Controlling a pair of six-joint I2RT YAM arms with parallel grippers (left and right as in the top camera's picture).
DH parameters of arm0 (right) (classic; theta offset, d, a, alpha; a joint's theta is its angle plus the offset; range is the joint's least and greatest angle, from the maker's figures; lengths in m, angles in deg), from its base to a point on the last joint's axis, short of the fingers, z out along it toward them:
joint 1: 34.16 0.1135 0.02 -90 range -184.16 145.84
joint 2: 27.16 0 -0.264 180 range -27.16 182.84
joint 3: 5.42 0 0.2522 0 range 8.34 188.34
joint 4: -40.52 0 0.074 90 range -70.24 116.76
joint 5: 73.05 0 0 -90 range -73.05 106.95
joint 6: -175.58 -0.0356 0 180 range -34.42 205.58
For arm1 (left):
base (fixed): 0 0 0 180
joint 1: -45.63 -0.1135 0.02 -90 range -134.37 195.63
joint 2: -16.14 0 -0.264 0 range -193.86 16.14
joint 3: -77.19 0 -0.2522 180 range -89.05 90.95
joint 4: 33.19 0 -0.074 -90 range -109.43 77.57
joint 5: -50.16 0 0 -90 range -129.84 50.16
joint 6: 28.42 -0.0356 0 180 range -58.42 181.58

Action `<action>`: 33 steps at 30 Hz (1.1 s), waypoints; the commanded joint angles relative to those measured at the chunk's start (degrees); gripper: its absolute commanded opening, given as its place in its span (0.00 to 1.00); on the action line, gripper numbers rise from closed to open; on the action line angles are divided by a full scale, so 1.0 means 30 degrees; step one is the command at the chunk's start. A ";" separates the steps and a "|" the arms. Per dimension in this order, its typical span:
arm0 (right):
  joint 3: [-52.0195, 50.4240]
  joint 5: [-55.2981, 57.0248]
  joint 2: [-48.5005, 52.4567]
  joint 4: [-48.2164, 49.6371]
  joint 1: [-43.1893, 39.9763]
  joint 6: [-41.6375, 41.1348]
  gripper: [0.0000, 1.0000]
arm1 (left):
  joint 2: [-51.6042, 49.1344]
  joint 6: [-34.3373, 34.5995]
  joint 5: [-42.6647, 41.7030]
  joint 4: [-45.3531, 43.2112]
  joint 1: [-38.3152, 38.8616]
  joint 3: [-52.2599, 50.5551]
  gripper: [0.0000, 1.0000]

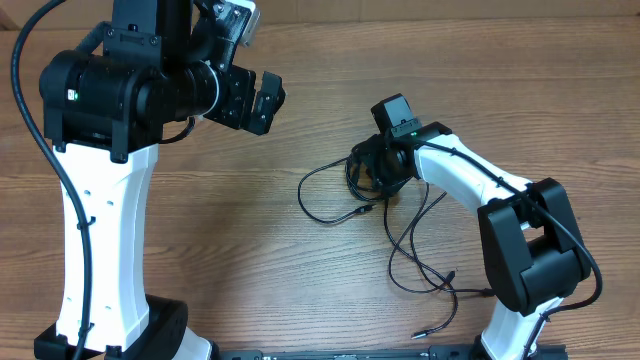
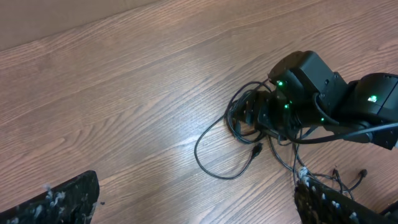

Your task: Untangle cables

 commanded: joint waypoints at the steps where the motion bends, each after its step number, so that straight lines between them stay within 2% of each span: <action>1: -0.0430 0.0546 0.0066 0.0342 0.0335 0.0255 0.65 | -0.0080 0.0080 0.0160 0.0044 0.0007 -0.0022 1.00; 7: -0.1719 0.0605 0.0102 0.1821 0.0364 0.0248 0.53 | -0.0080 0.0080 0.0160 0.0051 0.0007 -0.0022 1.00; 8: -0.1909 0.0612 0.0109 0.2018 0.0372 0.0248 0.49 | -0.0080 0.0080 0.0160 0.0051 0.0007 -0.0022 1.00; 9: -0.2091 0.0612 0.0109 0.2215 0.0372 0.0248 0.41 | -0.0080 0.0080 0.0160 0.0051 0.0007 -0.0022 1.00; 10: -0.2302 0.0605 0.0109 0.2477 0.0372 0.0248 0.18 | -0.0080 0.0080 0.0160 0.0051 0.0007 -0.0022 1.00; 11: -0.2375 0.0597 0.0109 0.2535 0.0372 0.0248 0.04 | -0.0080 0.0080 0.0160 0.0051 0.0007 -0.0022 1.00; 13: -0.2331 0.0539 0.0095 0.2667 0.0372 0.0393 0.04 | -0.0080 0.0073 0.0160 0.0066 0.0007 -0.0022 1.00; 19: -0.0423 0.0160 -0.1880 0.2776 0.0372 0.4218 0.04 | -0.0080 -0.0357 0.0175 0.0321 0.0007 -0.0022 1.00; 27: 0.3650 0.0546 -0.5858 0.0138 0.0306 0.7956 0.04 | -0.0080 -0.0488 0.0168 0.0321 0.0007 -0.0022 1.00; 33: 0.4211 0.2667 -0.7009 -0.1494 0.0321 1.0032 0.04 | -0.0087 -0.0481 0.0138 0.0175 0.0007 -0.0022 1.00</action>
